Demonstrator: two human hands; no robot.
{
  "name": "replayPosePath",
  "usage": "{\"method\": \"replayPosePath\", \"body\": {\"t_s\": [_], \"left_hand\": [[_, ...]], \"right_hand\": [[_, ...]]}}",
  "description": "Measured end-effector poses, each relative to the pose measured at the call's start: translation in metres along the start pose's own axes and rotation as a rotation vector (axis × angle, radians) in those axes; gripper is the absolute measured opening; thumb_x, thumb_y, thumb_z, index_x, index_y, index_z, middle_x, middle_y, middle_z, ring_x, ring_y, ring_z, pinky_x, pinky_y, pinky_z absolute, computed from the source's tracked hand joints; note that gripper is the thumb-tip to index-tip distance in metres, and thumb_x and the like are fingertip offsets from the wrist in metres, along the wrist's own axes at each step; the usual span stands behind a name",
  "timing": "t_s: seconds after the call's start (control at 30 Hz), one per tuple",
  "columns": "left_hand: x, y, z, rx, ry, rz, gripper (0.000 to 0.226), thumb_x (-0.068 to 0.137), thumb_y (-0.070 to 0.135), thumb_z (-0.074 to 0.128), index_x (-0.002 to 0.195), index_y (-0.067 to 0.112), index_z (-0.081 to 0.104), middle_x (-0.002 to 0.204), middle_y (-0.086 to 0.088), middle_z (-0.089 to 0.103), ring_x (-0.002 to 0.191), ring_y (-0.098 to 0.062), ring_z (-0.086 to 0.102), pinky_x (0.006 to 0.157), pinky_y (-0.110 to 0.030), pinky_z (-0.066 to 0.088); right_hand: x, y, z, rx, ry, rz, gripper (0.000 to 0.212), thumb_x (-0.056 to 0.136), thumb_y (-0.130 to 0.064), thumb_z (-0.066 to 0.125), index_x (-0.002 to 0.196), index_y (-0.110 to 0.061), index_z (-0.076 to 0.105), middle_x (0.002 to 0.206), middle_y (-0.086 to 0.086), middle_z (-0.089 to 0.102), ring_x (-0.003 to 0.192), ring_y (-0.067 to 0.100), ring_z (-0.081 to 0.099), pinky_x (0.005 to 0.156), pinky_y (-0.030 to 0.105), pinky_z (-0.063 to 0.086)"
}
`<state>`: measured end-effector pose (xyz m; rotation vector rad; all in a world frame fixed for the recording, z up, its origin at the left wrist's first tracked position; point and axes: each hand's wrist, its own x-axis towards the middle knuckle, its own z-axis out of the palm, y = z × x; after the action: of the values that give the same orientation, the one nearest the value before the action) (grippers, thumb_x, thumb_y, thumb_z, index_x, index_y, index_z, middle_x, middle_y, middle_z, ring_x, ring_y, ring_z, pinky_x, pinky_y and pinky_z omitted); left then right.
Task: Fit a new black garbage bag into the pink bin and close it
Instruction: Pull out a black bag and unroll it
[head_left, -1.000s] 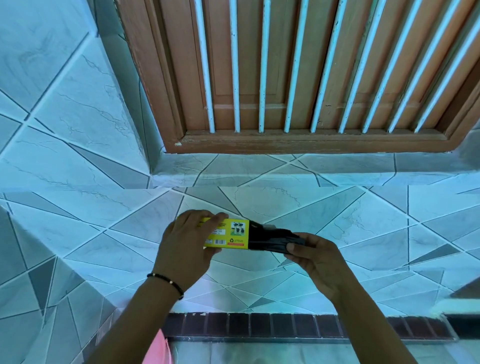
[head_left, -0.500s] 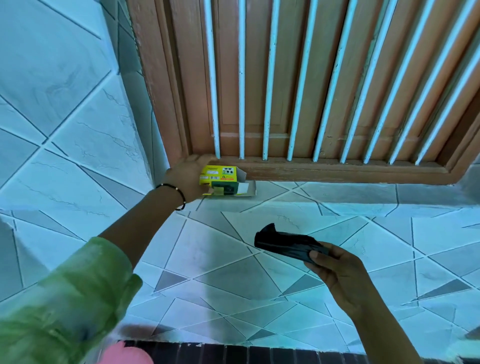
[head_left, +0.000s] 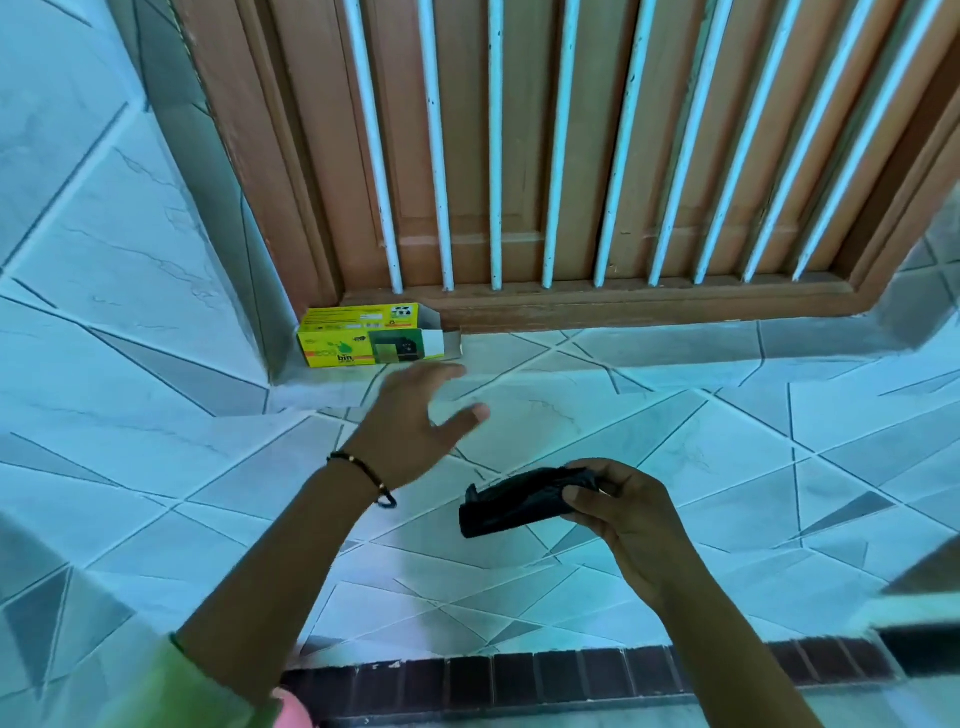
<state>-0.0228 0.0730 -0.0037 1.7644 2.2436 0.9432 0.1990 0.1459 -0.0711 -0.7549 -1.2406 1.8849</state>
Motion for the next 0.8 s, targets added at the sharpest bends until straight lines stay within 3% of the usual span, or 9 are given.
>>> {"method": "replayPosePath", "body": {"t_s": [0.07,0.1,0.2,0.27,0.37,0.47,0.53,0.67,0.8], "left_hand": [[-0.033,0.019,0.021,-0.165,-0.344,-0.038,0.06,0.08,0.055,0.057,0.13,0.023,0.047,0.131,0.005,0.053,0.121,-0.012,0.048,0.102,-0.022,0.034],[-0.045,0.021,0.033,-0.175,-0.414,-0.05,0.054,0.081,0.053,0.058,0.126,0.025,0.051,0.122,0.006,0.059,0.112,-0.011,0.054,0.096,-0.022,0.04],[-0.069,0.018,0.062,-0.122,-0.349,-0.077,0.034,0.084,0.048,0.054,0.095,0.017,0.06,0.074,0.009,0.057,0.074,-0.014,0.054,0.06,-0.017,0.037],[-0.08,0.013,0.073,-0.185,-0.279,-0.168,0.029,0.085,0.043,0.055,0.078,0.015,0.057,0.06,0.01,0.049,0.06,-0.012,0.047,0.052,-0.017,0.03],[-0.096,0.012,0.087,-0.278,-0.124,-0.307,0.029,0.084,0.041,0.058,0.073,0.015,0.056,0.059,0.006,0.053,0.055,-0.008,0.048,0.051,-0.016,0.032],[-0.108,0.013,0.091,-0.336,-0.007,-0.422,0.02,0.082,0.037,0.063,0.088,0.018,0.066,0.08,0.002,0.063,0.073,-0.014,0.059,0.066,-0.022,0.045],[-0.115,0.009,0.091,-0.342,-0.002,-0.434,0.02,0.081,0.037,0.063,0.087,0.019,0.069,0.08,0.002,0.066,0.075,-0.014,0.061,0.07,-0.022,0.047],[-0.126,-0.001,0.093,-0.407,0.001,-0.517,0.023,0.085,0.022,0.062,0.066,0.009,0.064,0.061,-0.008,0.062,0.057,-0.016,0.05,0.056,-0.023,0.038],[-0.128,-0.001,0.097,-0.606,-0.01,-0.567,0.018,0.081,0.014,0.066,0.064,0.021,0.067,0.065,-0.002,0.071,0.064,-0.017,0.063,0.068,-0.035,0.052]], "right_hand": [[-0.002,0.005,0.007,-0.038,0.028,0.014,0.019,0.072,0.013,0.065,0.082,-0.003,0.069,0.081,0.013,0.071,0.076,0.026,0.068,0.069,0.029,0.059],[-0.002,0.008,0.009,-0.044,0.032,0.023,0.02,0.074,0.014,0.063,0.085,-0.002,0.067,0.08,0.012,0.071,0.075,0.025,0.068,0.068,0.029,0.059],[-0.007,0.018,0.017,-0.018,0.091,0.06,0.018,0.076,0.012,0.063,0.087,-0.003,0.062,0.075,0.007,0.072,0.069,0.021,0.068,0.06,0.026,0.057],[-0.009,0.03,0.022,-0.04,0.19,0.108,0.018,0.077,0.005,0.066,0.092,-0.002,0.059,0.079,0.011,0.07,0.068,0.024,0.064,0.061,0.028,0.056],[-0.017,0.051,0.034,-0.061,0.208,0.239,0.03,0.08,-0.01,0.069,0.105,0.001,0.056,0.081,0.017,0.064,0.062,0.023,0.058,0.056,0.028,0.053],[-0.03,0.061,0.043,-0.14,0.145,0.351,0.021,0.083,-0.022,0.067,0.089,-0.001,0.063,0.076,0.011,0.06,0.059,0.02,0.052,0.054,0.027,0.049],[-0.034,0.061,0.042,-0.165,0.125,0.355,0.015,0.084,-0.018,0.065,0.081,-0.003,0.065,0.074,0.011,0.061,0.062,0.021,0.052,0.058,0.028,0.048],[-0.04,0.062,0.037,-0.133,0.1,0.375,0.016,0.088,-0.013,0.059,0.081,-0.004,0.069,0.075,0.011,0.068,0.067,0.023,0.061,0.064,0.031,0.049],[-0.046,0.066,0.043,-0.084,0.03,0.418,0.021,0.088,-0.017,0.061,0.091,0.003,0.067,0.079,0.015,0.071,0.068,0.023,0.067,0.061,0.029,0.053]]}}
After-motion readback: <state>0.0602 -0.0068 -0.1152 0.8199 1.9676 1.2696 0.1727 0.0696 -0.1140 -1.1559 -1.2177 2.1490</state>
